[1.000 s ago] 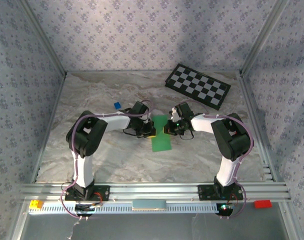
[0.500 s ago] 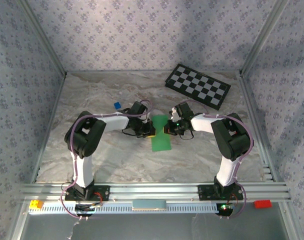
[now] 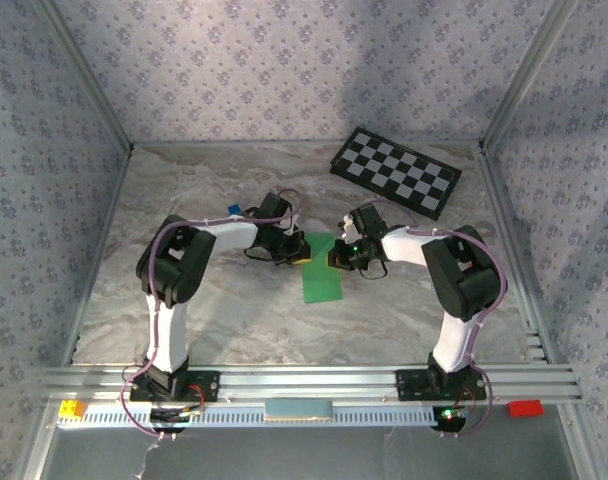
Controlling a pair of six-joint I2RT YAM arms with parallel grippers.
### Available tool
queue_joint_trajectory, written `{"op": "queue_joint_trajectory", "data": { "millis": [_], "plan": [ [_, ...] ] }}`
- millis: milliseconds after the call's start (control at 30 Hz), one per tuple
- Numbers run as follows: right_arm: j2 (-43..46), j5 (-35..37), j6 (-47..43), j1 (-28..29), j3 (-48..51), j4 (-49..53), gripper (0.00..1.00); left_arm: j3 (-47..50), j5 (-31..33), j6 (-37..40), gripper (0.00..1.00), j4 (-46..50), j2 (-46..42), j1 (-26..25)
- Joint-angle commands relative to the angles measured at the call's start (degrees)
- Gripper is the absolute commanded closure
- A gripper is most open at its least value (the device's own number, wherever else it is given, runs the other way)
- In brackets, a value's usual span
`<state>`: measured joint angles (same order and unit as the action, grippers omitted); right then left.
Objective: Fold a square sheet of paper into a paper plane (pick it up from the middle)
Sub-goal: First fold the square sheet of paper in half at the center of the table.
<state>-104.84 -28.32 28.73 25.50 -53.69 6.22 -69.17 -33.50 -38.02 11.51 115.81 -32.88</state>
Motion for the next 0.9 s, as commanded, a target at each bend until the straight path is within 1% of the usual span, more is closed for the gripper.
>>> {"op": "queue_joint_trajectory", "data": {
  "millis": [0, 167, 333, 467, 600, 867],
  "plan": [
    [-4.8, 8.6, -1.7, -1.2, 3.0, 10.7, 1.0, 1.5, 1.5, 1.1, 0.94, 1.7, 1.3, 0.4],
    [-4.8, 8.5, -1.8, -1.2, 2.9, 10.7, 1.0, 1.7, 1.5, 1.1, 1.0, 2.5, 0.3, 0.5],
    [-4.8, 8.6, -2.0, -1.3, 2.6, 10.9, 1.0, -2.3, 0.3, 0.4, 1.0, 3.7, -2.3, 0.7],
    [-4.8, 8.6, -2.0, -1.5, 2.6, 11.0, 1.0, -5.0, -1.4, 0.7, 1.0, 3.3, -2.6, 1.3],
    [-4.8, 8.6, -1.8, -1.4, 2.7, 10.7, 1.0, -6.1, -2.8, 0.4, 1.0, 2.8, -0.6, 2.5],
    [-4.6, 8.6, -1.6, -1.5, 3.5, 10.2, 1.0, -6.5, -2.2, 2.2, 1.0, 3.3, 4.0, 3.7]
  ]
}}
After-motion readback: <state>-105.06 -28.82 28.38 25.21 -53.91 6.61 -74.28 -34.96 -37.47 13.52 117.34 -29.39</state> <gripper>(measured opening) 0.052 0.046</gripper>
